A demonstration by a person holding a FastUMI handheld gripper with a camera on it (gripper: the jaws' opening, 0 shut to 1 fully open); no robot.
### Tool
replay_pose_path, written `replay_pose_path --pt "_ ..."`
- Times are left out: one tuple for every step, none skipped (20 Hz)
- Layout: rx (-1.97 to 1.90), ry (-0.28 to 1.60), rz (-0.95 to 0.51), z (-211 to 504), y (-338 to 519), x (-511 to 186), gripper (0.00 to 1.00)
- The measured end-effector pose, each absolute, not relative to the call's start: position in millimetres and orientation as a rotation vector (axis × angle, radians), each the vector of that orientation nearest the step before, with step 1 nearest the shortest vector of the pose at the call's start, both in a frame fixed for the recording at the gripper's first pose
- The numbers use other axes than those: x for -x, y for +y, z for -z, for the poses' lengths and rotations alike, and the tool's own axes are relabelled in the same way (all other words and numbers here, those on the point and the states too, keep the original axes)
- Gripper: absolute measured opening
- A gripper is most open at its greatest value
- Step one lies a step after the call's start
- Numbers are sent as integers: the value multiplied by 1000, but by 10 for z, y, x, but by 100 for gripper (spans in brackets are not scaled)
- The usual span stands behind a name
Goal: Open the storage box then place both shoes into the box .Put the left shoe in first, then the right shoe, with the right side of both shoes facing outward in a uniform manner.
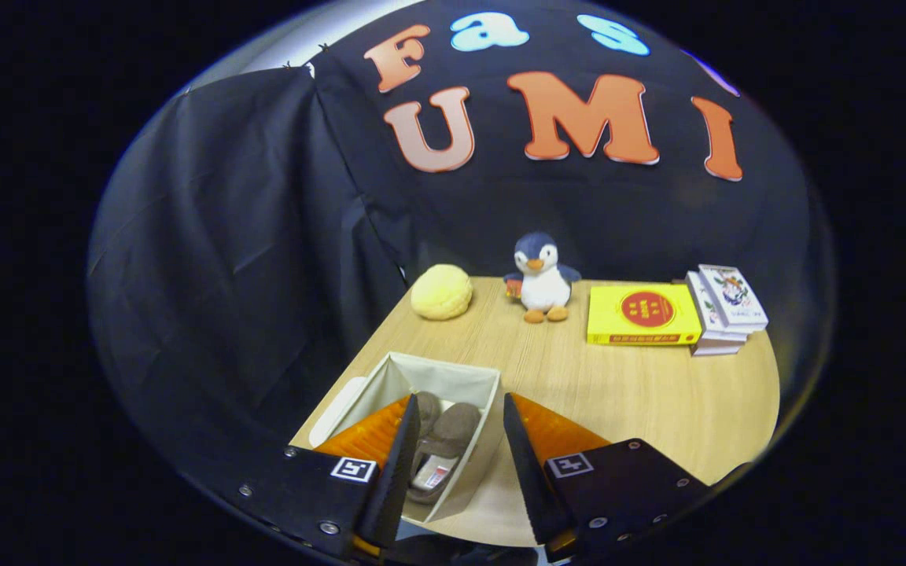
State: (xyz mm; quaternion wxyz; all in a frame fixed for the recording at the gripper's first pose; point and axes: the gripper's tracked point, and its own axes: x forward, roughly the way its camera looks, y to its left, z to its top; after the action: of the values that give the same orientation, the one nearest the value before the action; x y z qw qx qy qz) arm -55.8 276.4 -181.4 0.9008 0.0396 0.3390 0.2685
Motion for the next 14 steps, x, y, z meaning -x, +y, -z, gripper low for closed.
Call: replay_pose_path --pt "-74 644 -554 1656 2647 500 67" --pt "-64 583 -555 1523 2524 443 70" --pt "-48 527 -543 1413 2389 401 75" --pt "-33 476 -528 1304 2244 354 78" --pt "-21 435 -501 1221 2101 305 84" --pt "-7 424 -470 1193 1939 286 86" --pt "1 411 -451 1154 1819 298 91" --pt "4 389 -434 1105 1699 277 92" --pt "5 363 -417 1035 1599 241 95" --pt "0 337 -402 962 1487 227 95" --pt "-6 308 -392 889 1386 222 97" --pt "-16 270 -387 805 1302 205 97" --pt "-22 233 -385 719 1215 213 97" --pt "-24 199 -384 658 1133 212 97"
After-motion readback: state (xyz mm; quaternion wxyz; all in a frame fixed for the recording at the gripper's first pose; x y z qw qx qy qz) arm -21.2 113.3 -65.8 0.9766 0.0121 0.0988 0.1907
